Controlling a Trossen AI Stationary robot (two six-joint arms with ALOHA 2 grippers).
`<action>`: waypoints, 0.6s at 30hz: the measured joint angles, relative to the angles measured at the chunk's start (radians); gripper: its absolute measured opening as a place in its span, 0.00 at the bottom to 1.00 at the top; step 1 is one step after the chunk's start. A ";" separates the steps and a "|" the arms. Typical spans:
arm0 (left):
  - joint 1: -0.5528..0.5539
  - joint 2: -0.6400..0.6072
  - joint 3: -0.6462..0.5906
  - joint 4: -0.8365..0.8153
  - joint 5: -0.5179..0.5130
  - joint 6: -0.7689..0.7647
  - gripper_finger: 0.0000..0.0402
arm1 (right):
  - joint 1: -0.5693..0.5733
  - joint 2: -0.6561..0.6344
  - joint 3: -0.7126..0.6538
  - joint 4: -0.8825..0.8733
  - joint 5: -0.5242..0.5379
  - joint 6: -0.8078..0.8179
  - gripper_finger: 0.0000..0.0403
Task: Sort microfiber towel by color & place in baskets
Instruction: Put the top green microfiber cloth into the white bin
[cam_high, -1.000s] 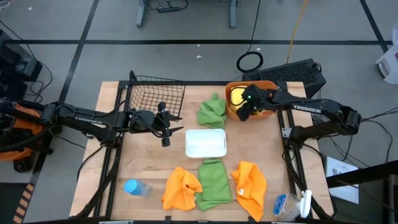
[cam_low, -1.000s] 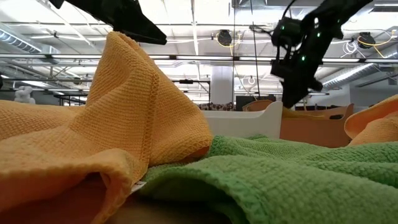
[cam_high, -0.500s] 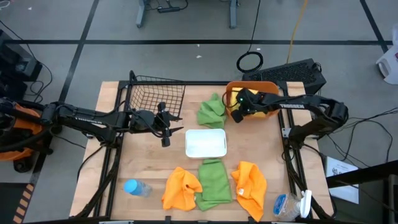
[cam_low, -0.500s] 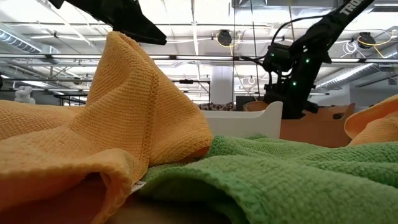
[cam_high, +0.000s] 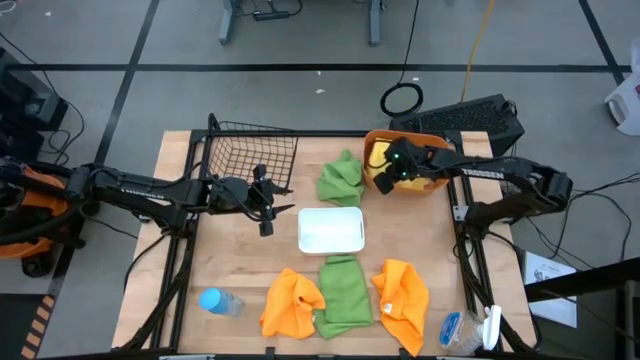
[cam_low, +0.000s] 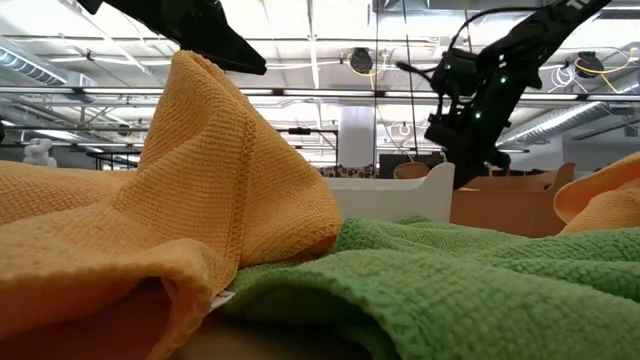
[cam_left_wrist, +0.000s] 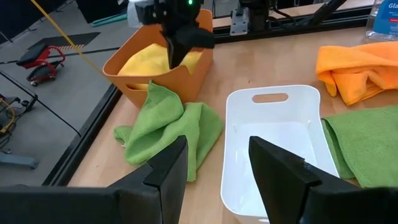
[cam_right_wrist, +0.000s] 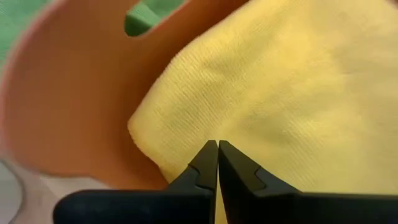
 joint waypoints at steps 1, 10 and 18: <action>0.000 0.000 0.000 0.000 0.000 0.000 0.44 | 0.000 -0.019 0.000 -0.008 0.001 0.003 0.02; 0.016 0.041 0.000 0.078 -0.189 -0.016 0.44 | 0.015 -0.204 0.000 -0.090 0.025 0.049 0.02; 0.084 0.226 0.010 0.311 -0.133 0.058 0.44 | 0.201 -0.309 0.000 -0.029 0.094 0.046 0.02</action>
